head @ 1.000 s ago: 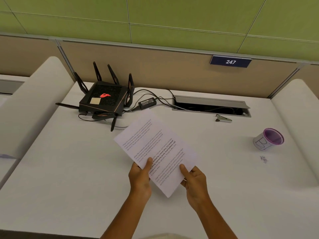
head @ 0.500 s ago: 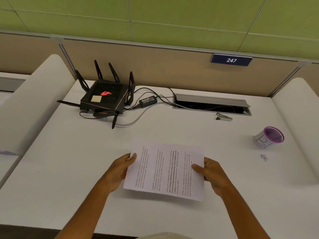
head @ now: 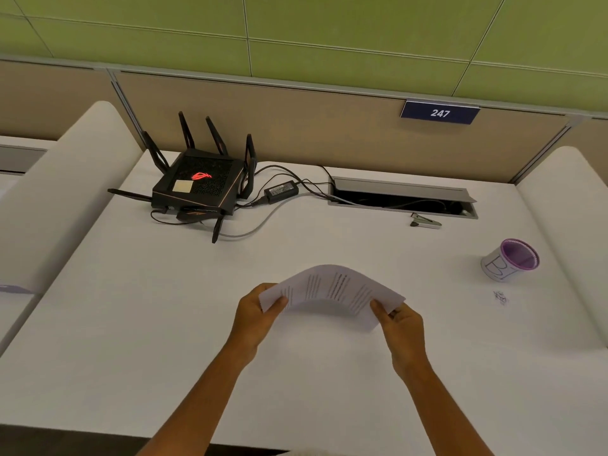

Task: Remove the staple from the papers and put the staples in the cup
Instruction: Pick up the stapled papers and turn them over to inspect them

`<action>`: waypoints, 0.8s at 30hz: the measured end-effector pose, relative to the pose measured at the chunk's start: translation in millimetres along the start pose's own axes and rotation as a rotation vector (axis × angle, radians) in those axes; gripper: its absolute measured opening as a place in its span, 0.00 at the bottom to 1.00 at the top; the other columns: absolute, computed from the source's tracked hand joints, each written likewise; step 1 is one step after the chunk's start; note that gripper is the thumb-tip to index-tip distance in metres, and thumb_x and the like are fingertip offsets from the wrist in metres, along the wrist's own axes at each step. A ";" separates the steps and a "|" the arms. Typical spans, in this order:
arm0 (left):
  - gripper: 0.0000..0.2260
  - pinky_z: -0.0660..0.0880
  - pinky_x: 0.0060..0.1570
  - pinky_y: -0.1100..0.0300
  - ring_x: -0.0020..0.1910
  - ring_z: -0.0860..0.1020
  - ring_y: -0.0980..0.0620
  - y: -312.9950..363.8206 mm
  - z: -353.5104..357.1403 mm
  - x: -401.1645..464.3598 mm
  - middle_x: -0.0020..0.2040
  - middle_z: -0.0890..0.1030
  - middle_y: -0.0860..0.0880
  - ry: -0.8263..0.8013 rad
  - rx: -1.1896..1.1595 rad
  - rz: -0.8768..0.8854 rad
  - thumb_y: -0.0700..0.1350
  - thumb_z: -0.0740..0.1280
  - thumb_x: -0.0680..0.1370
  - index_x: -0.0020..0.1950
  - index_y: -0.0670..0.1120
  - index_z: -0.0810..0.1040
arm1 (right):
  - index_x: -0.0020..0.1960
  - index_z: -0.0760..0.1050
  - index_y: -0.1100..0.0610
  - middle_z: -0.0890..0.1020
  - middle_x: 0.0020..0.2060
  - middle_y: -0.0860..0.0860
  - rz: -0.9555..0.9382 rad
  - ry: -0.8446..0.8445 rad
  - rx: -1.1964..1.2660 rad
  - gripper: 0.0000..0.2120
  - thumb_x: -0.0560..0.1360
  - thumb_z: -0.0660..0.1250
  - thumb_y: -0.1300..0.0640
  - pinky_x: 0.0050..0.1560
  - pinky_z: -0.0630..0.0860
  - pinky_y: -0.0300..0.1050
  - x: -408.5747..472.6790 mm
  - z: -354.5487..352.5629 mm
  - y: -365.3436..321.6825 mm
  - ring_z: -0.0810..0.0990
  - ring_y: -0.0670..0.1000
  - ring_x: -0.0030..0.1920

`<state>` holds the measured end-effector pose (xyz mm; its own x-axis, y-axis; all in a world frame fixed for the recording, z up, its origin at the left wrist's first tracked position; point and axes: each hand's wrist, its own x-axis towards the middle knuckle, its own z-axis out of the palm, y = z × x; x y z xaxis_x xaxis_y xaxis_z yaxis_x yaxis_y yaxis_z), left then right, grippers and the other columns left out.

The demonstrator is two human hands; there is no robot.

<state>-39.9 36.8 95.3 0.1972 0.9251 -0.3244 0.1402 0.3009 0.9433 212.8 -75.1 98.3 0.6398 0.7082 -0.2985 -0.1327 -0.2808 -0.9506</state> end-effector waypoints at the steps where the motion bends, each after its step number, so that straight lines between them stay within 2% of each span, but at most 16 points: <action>1: 0.11 0.81 0.48 0.61 0.53 0.83 0.49 -1.1 1.7 -0.1 0.52 0.85 0.51 0.008 0.000 -0.006 0.41 0.75 0.79 0.53 0.57 0.80 | 0.54 0.83 0.47 0.89 0.48 0.46 0.005 0.007 -0.006 0.09 0.78 0.74 0.60 0.52 0.81 0.42 0.1 0.7 2.7 0.86 0.48 0.53; 5: 0.10 0.81 0.40 0.66 0.51 0.84 0.51 4.2 4.3 0.7 0.52 0.85 0.51 0.051 -0.062 -0.008 0.42 0.75 0.79 0.57 0.53 0.81 | 0.52 0.85 0.47 0.89 0.45 0.46 -0.011 0.034 -0.026 0.06 0.79 0.73 0.57 0.50 0.83 0.42 0.3 -0.9 0.8 0.87 0.48 0.49; 7: 0.10 0.82 0.40 0.66 0.51 0.84 0.51 4.0 4.1 -1.1 0.52 0.85 0.49 0.052 -0.075 0.006 0.42 0.75 0.79 0.59 0.51 0.81 | 0.52 0.85 0.48 0.89 0.46 0.47 -0.032 0.042 -0.029 0.05 0.79 0.73 0.57 0.49 0.83 0.40 -1.7 -2.7 1.0 0.87 0.47 0.49; 10: 0.10 0.82 0.43 0.64 0.52 0.83 0.51 -3.9 6.5 -6.4 0.52 0.85 0.51 0.029 -0.068 -0.012 0.41 0.75 0.79 0.56 0.54 0.80 | 0.53 0.84 0.48 0.88 0.47 0.48 -0.005 0.030 -0.044 0.05 0.79 0.73 0.57 0.49 0.83 0.42 -3.7 -3.1 9.0 0.87 0.50 0.50; 13: 0.13 0.82 0.47 0.61 0.52 0.82 0.51 -10.3 9.8 -9.9 0.53 0.84 0.52 0.049 -0.059 -0.085 0.42 0.76 0.78 0.59 0.52 0.78 | 0.55 0.84 0.52 0.88 0.49 0.50 0.029 0.026 -0.069 0.05 0.79 0.73 0.57 0.50 0.82 0.45 -2.9 -4.1 14.0 0.86 0.53 0.53; 15: 0.14 0.83 0.42 0.65 0.51 0.83 0.52 -9.0 8.6 -10.0 0.52 0.84 0.52 0.036 -0.025 -0.082 0.44 0.76 0.78 0.61 0.50 0.78 | 0.54 0.84 0.50 0.88 0.48 0.49 0.011 0.022 -0.095 0.05 0.79 0.73 0.56 0.47 0.84 0.45 -0.2 -7.0 8.1 0.87 0.52 0.50; 17: 0.13 0.83 0.39 0.67 0.51 0.84 0.53 -7.1 2.5 -9.6 0.52 0.84 0.55 0.005 0.016 -0.047 0.45 0.75 0.78 0.61 0.51 0.79 | 0.53 0.84 0.47 0.88 0.46 0.46 -0.028 -0.003 -0.132 0.05 0.79 0.73 0.57 0.41 0.84 0.40 2.1 -11.2 -2.8 0.88 0.48 0.45; 20: 0.13 0.85 0.45 0.61 0.52 0.86 0.52 -5.4 -11.3 -9.4 0.54 0.86 0.55 -0.048 0.016 -0.005 0.44 0.75 0.78 0.61 0.53 0.80 | 0.53 0.84 0.47 0.89 0.43 0.45 -0.091 -0.075 -0.231 0.05 0.80 0.72 0.56 0.35 0.82 0.38 8.2 -20.7 -19.0 0.88 0.48 0.41; 24: 0.16 0.85 0.53 0.56 0.56 0.86 0.54 -3.1 -30.3 -4.7 0.57 0.87 0.52 -0.106 -0.049 0.026 0.41 0.75 0.77 0.64 0.52 0.81 | 0.54 0.85 0.49 0.89 0.44 0.46 -0.152 -0.224 -0.400 0.06 0.80 0.72 0.56 0.40 0.85 0.44 22.2 -30.5 -43.7 0.88 0.50 0.40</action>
<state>-70.7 38.5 96.1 0.3025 0.9039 -0.3025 0.0862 0.2901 0.9531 255.8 -66.8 135.8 0.4451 0.8701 -0.2116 0.2789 -0.3592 -0.8906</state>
